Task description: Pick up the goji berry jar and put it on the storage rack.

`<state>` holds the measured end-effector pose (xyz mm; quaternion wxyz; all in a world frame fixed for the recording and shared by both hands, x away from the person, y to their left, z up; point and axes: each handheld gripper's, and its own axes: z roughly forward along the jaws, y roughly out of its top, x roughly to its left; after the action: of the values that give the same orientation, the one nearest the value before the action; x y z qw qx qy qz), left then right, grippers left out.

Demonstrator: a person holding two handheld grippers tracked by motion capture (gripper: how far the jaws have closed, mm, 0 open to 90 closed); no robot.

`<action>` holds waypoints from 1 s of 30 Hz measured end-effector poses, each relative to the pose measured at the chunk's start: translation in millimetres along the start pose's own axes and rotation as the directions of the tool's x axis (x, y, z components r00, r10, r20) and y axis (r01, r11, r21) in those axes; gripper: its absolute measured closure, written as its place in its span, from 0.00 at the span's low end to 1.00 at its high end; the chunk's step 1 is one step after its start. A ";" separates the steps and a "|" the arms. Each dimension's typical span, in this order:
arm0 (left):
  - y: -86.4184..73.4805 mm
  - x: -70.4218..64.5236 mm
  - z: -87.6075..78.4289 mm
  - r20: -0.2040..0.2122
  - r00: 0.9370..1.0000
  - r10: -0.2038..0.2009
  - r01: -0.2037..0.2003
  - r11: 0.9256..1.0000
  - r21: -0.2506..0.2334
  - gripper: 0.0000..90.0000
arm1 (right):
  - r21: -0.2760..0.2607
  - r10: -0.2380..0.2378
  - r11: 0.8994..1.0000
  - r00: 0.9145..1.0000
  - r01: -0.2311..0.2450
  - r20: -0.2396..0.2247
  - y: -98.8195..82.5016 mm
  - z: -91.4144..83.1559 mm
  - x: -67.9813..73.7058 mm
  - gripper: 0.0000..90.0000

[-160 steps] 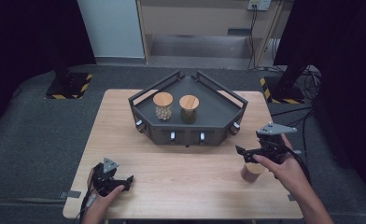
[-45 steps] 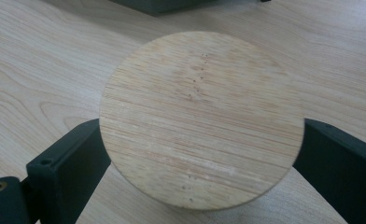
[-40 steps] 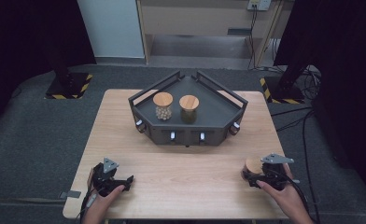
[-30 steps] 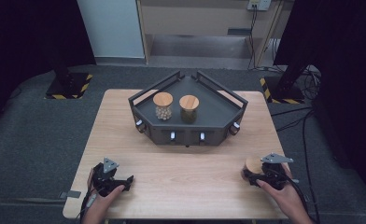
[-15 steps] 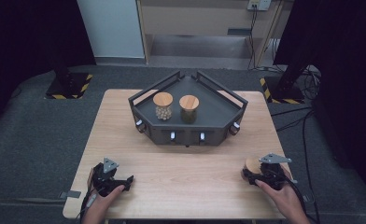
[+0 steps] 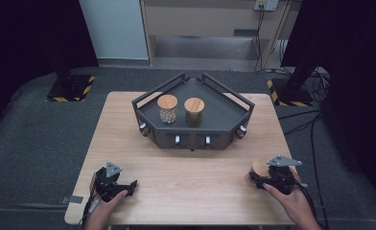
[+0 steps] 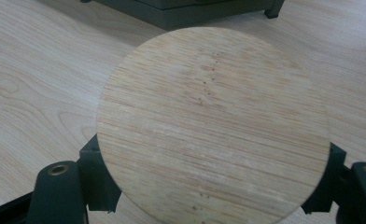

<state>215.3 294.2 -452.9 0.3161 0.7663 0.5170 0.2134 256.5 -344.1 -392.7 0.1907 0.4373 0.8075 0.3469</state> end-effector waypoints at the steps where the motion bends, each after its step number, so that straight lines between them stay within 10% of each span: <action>1: 0.0 0.0 0.0 0.000 1.000 0.000 0.000 1.000 0.000 0.00 | 0.000 0.000 1.000 1.000 0.000 0.000 0.0 0.0 0.0 0.29; 30: 0.0 0.0 0.0 0.000 1.000 0.000 0.000 1.000 0.000 0.00 | -0.026 -0.011 1.000 1.000 0.011 -0.019 34.5 -24.3 4.3 0.29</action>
<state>215.3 294.2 -452.9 0.3161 0.7663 0.5170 0.2134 259.1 -337.0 -351.0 0.1905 0.4269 0.8072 0.3605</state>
